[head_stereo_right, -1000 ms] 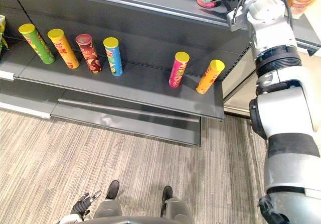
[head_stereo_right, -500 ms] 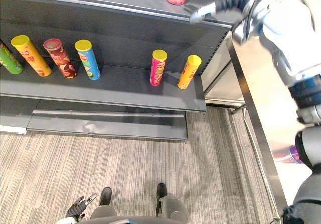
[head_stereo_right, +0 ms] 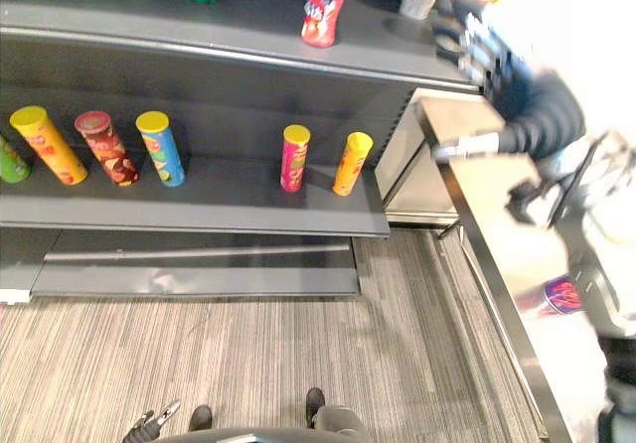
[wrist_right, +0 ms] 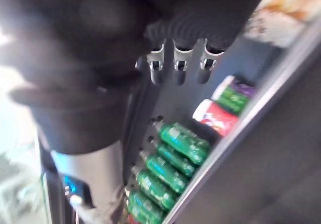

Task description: Put the gum and the chips on the shelf.

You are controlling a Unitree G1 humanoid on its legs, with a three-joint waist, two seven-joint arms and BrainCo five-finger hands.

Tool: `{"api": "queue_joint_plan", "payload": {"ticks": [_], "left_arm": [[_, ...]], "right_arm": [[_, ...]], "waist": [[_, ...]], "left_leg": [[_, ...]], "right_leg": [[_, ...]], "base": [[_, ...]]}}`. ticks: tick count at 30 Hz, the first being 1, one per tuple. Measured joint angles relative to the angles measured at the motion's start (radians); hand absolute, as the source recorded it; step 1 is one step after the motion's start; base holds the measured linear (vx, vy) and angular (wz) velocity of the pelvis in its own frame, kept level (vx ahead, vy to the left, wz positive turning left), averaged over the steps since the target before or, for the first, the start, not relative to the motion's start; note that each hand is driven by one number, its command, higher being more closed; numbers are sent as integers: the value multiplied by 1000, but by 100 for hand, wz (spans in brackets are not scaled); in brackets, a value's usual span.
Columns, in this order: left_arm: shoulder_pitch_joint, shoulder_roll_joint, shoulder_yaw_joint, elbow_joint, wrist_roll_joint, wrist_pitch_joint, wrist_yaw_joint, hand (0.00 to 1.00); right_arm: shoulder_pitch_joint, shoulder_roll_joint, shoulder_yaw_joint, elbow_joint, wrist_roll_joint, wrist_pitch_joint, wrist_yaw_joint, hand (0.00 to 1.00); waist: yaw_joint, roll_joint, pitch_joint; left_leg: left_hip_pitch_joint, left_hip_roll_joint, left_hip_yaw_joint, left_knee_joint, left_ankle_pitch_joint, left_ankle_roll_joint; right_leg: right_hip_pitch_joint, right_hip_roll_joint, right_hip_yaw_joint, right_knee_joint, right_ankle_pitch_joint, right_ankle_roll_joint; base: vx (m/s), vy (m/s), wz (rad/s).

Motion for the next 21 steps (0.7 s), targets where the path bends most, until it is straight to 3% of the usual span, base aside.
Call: {"api": "queue_joint_plan", "payload": {"ticks": [4,7,11,13,18,20,21], "left_arm": [[0,-17,3,0,1,10,0,0],[0,-23,3,0,2,16,3,0],[7,-24,3,4,2,17,21,0],[5,-23,-5,10,2,17,32,0],[-4,-13,-40,19,2,14,52,0],[-13,-17,-40,18,1,13,68,0],[-20,-22,-48,15,0,13,76,0]], "right_arm": [[310,311,133,6,-52,100,21,0],[427,509,189,16,-152,140,20,0],[511,718,224,18,-282,143,13,0],[536,759,224,33,-358,141,-7,0],[534,768,214,139,-472,133,-58,0],[521,782,201,154,-475,133,-81,0],[521,796,187,149,-491,131,-103,0]], "waist": [[-6,27,-2],[-9,44,-5],[-29,48,0],[-31,48,1],[-33,48,11],[-30,49,40],[-31,61,62]], "left_leg": [[13,0,36,0,-6,0],[31,3,66,1,-17,-1],[33,3,103,56,-54,-2],[34,2,121,85,-74,-1],[27,0,153,163,-122,3],[24,7,167,245,-169,4],[5,19,176,319,-213,6]], "right_leg": [[-1,5,32,-3,2,3],[0,12,57,-4,2,4],[0,21,95,6,4,6],[1,24,113,10,5,7],[5,30,151,30,7,9],[20,39,169,47,6,9],[26,47,178,55,6,10]], "base": [[-18,5,-23],[-21,3,-27],[-4,11,-28],[6,20,-33],[17,28,-21],[0,34,-37],[-45,53,-42]]}}
